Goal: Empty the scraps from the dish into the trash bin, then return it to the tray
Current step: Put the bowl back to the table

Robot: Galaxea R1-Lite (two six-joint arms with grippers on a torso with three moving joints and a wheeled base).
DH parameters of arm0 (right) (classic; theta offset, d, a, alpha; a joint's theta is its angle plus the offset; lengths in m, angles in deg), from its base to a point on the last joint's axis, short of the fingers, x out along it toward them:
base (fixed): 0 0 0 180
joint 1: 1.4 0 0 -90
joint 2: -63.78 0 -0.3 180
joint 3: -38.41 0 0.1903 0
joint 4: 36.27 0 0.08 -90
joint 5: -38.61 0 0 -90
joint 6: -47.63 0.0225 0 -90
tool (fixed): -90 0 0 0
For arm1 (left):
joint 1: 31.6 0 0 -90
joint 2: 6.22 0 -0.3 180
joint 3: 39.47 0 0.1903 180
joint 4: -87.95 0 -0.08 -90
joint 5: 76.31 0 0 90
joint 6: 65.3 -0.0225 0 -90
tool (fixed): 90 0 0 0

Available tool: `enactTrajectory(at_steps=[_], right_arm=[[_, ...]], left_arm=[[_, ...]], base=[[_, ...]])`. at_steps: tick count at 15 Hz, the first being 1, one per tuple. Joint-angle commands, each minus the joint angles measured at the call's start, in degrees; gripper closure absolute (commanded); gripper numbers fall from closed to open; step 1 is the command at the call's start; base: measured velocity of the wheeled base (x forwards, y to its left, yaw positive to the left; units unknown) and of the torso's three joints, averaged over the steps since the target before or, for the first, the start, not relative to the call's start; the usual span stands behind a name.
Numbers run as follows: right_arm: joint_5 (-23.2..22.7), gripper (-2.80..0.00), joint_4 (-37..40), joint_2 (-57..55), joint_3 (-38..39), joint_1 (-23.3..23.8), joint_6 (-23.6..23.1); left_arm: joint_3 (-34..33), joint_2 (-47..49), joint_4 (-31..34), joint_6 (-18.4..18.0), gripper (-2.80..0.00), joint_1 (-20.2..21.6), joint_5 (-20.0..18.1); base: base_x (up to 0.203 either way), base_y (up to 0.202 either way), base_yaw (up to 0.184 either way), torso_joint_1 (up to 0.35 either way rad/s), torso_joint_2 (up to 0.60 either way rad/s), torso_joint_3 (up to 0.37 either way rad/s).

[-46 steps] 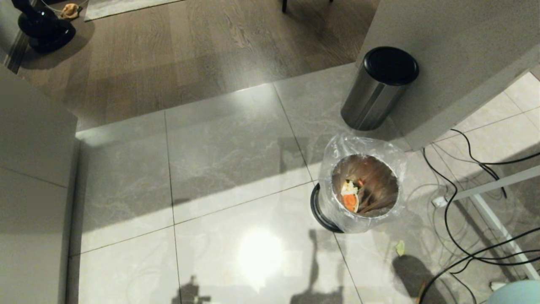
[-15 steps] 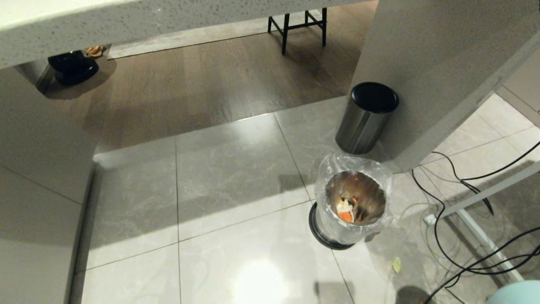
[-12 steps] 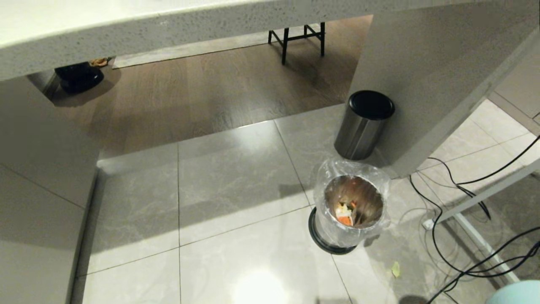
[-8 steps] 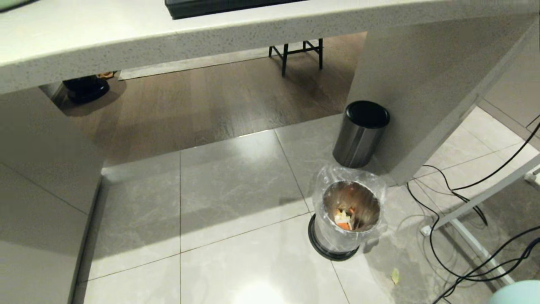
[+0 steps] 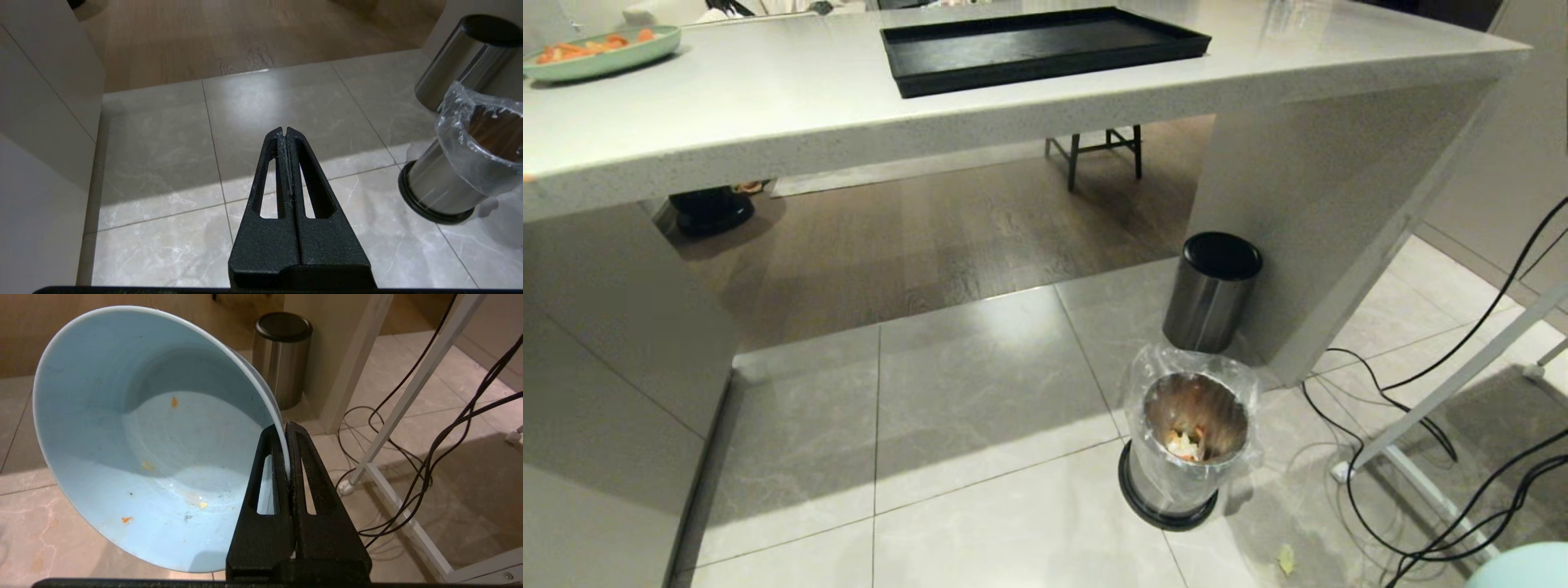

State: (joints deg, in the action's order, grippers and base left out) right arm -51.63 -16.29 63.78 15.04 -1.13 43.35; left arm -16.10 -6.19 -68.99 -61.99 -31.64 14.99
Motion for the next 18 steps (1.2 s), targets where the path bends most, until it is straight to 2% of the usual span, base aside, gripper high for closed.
enactTrajectory(at_steps=[1, 7, 18], right_arm=[[-0.02, 0.00, -0.04, 0.00, 0.00, 0.00, -0.03], [-0.02, 0.00, -0.04, 0.00, 0.00, 0.00, -0.03], [-0.02, 0.00, -0.04, 0.00, 0.00, 0.00, -0.03]], left_arm=[[0.00, 0.06, -0.05, 0.04, 0.00, 0.03, 0.03], [0.00, 0.06, -0.05, -0.05, 0.00, -0.03, 0.03], [0.00, 0.06, -0.05, 0.04, 0.00, 0.02, 0.03]], base=[[0.000, 0.000, 0.000, 0.002, 0.00, 0.203], [0.000, 0.000, 0.000, 0.002, 0.00, 0.088], [0.000, 0.000, 0.000, 0.000, 0.00, 0.000]])
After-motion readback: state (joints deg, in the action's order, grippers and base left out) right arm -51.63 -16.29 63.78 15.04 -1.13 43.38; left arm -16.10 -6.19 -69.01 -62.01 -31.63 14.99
